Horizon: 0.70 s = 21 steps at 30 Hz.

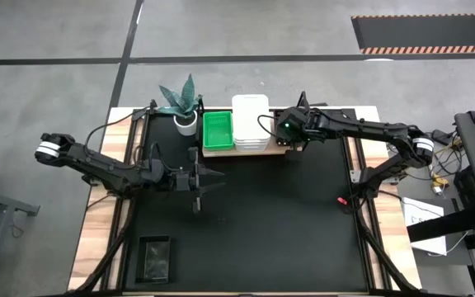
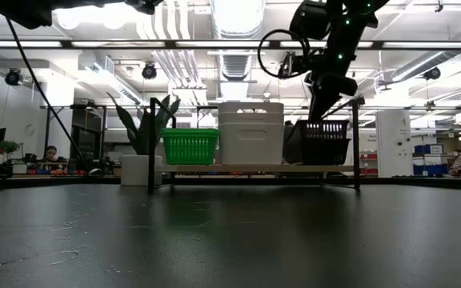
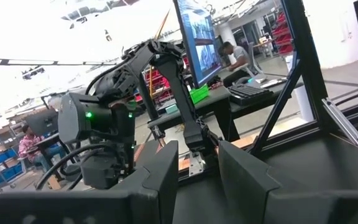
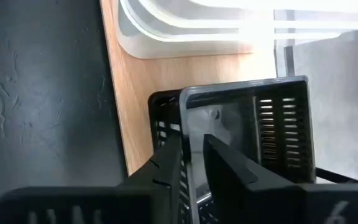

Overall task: Stack baskets on shelf by color
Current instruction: Stack the right black bin into the black bin on the shelf

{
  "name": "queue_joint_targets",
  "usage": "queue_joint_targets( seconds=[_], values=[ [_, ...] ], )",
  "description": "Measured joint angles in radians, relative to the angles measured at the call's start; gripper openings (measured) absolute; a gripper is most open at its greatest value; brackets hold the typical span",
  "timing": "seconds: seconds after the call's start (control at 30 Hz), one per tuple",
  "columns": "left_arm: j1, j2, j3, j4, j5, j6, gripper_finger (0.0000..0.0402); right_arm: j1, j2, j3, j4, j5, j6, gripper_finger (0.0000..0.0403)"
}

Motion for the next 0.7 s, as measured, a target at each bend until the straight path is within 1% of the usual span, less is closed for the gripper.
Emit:
queue_joint_targets(
  seconds=[0.13,0.3,0.57,0.7],
  values=[
    [0.0,0.0,0.0,0.002,0.0,-0.001,0.0099,-0.004,0.0,0.014,0.001,0.0,0.039,0.0085],
    [0.0,0.0,0.0,0.002,0.0,-0.002,0.0099,-0.003,0.0,0.074,-0.008,-0.002,0.084,0.0113],
    [0.0,-0.004,-0.001,-0.003,0.0,-0.003,0.0099,-0.003,0.0,0.181,-0.044,-0.009,0.085,0.013],
    [0.0,-0.004,-0.001,-0.003,0.0,-0.003,0.0099,-0.003,-0.001,0.205,-0.05,-0.009,0.084,0.0132]
  ],
)
